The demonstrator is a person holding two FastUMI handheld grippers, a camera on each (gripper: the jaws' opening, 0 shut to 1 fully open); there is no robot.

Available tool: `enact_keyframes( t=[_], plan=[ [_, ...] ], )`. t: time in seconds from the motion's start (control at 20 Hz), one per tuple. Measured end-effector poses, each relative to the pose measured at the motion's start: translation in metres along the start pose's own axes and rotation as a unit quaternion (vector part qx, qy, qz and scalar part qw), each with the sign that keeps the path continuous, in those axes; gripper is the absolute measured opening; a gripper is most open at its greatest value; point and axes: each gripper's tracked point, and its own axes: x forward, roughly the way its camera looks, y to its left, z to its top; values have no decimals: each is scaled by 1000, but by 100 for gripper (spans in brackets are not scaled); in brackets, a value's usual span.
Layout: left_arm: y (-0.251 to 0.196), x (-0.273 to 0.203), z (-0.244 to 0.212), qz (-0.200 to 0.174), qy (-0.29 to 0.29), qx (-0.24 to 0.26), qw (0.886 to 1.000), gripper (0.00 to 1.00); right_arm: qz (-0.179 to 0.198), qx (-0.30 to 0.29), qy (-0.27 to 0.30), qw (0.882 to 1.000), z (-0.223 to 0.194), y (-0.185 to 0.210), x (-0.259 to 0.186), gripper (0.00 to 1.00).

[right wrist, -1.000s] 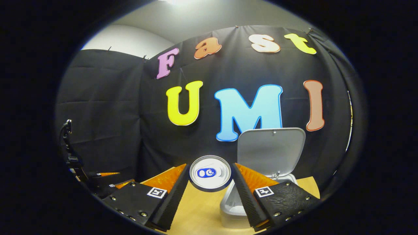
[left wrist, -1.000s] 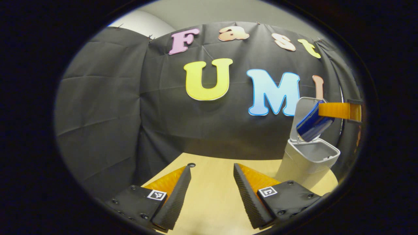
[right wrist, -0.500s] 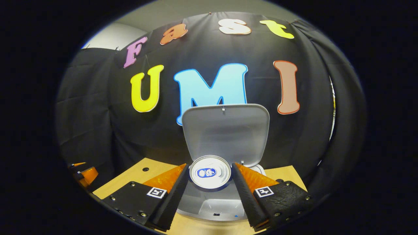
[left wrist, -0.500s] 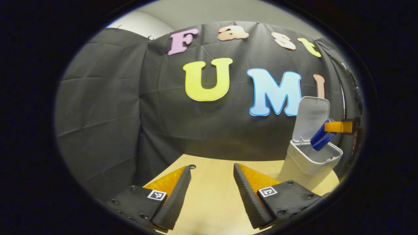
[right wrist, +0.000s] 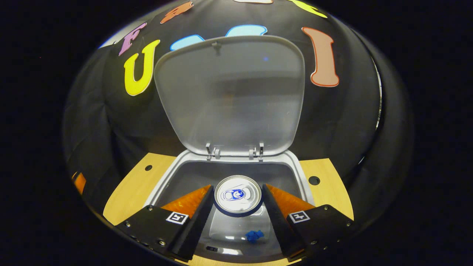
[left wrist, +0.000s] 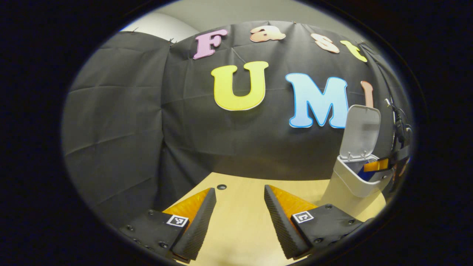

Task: Press the lid of the desktop garbage bin to open it, pick up the crumpled paper on the desktop and throw it into the bin, then pick up the pop can on the desktop and drop it into the bin, and finally close the garbage bin lid.

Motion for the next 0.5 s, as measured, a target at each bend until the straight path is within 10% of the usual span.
enact_keyframes(
  t=[0.5],
  plan=[
    [-3, 4, -3, 10, 8, -8, 1000, 92, 31, -29, 84, 996, -33, 22, 22, 83]
  ],
)
